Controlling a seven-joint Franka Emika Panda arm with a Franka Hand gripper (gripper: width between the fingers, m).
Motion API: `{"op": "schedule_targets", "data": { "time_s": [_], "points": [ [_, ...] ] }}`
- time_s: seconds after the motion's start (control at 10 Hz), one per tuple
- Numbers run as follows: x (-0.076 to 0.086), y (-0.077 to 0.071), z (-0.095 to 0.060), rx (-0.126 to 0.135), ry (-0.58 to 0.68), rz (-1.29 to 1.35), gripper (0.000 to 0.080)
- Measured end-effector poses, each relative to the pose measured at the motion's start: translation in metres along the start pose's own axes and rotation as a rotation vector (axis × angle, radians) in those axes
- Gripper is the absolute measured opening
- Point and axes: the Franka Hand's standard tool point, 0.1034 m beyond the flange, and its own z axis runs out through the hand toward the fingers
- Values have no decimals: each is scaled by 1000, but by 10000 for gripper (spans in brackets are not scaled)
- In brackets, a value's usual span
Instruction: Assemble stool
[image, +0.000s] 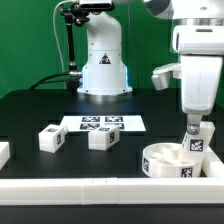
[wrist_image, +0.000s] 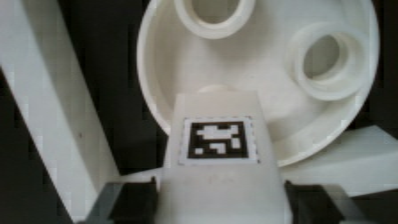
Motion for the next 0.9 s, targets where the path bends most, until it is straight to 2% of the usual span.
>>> {"op": "schedule_targets", "data": {
  "time_s": [0.3,0.9],
  "points": [
    [-3,-3,-4,53,-43,282,340],
    [-5,-2,-4,43,-57,704,340]
  ]
}}
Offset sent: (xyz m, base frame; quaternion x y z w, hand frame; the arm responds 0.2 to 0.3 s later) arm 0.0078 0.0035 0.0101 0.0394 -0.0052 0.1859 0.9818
